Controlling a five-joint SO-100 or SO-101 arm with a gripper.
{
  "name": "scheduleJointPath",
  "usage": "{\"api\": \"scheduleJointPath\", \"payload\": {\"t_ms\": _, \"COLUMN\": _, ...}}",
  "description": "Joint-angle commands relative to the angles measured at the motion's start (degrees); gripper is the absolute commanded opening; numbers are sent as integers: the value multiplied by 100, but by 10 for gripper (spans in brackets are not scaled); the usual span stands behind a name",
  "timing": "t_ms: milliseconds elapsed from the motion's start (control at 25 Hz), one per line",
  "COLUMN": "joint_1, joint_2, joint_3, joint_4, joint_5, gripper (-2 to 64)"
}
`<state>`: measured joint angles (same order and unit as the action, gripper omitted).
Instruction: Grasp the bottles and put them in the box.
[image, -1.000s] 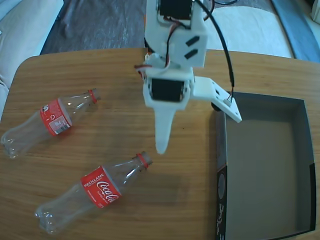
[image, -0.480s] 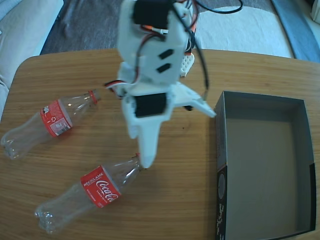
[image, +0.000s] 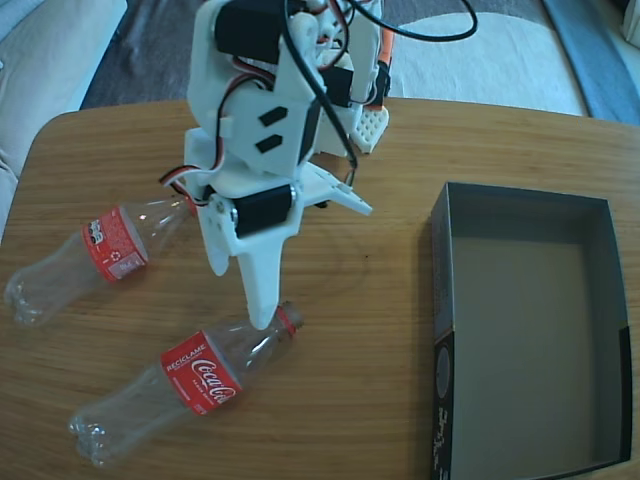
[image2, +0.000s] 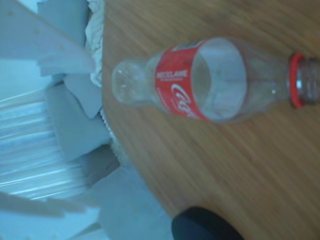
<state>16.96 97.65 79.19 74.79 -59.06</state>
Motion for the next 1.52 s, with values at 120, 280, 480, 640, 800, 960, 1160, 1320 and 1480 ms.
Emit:
{"api": "scheduleJointPath", "payload": {"t_ms": 120, "joint_1": 0, "joint_2": 44, "joint_3": 413, "joint_4": 18, "joint_5": -44, "gripper": 372}}
{"api": "scheduleJointPath", "payload": {"t_ms": 280, "joint_1": -26, "joint_2": 44, "joint_3": 835, "joint_4": 9, "joint_5": -26, "gripper": 503}}
{"api": "scheduleJointPath", "payload": {"t_ms": 480, "joint_1": -53, "joint_2": -149, "joint_3": 1055, "joint_4": -9, "joint_5": 18, "gripper": 524}}
{"api": "scheduleJointPath", "payload": {"t_ms": 640, "joint_1": -53, "joint_2": -826, "joint_3": 589, "joint_4": 0, "joint_5": 18, "gripper": 523}}
{"api": "scheduleJointPath", "payload": {"t_ms": 800, "joint_1": -44, "joint_2": -1406, "joint_3": 105, "joint_4": 0, "joint_5": -26, "gripper": 518}}
{"api": "scheduleJointPath", "payload": {"t_ms": 960, "joint_1": -62, "joint_2": -1898, "joint_3": -123, "joint_4": 0, "joint_5": -26, "gripper": 518}}
{"api": "scheduleJointPath", "payload": {"t_ms": 1160, "joint_1": -114, "joint_2": -2268, "joint_3": -123, "joint_4": 0, "joint_5": 18, "gripper": 518}}
{"api": "scheduleJointPath", "payload": {"t_ms": 1320, "joint_1": -158, "joint_2": -2566, "joint_3": -123, "joint_4": 0, "joint_5": 26, "gripper": 518}}
{"api": "scheduleJointPath", "payload": {"t_ms": 1480, "joint_1": -176, "joint_2": -2909, "joint_3": -149, "joint_4": -70, "joint_5": 35, "gripper": 518}}
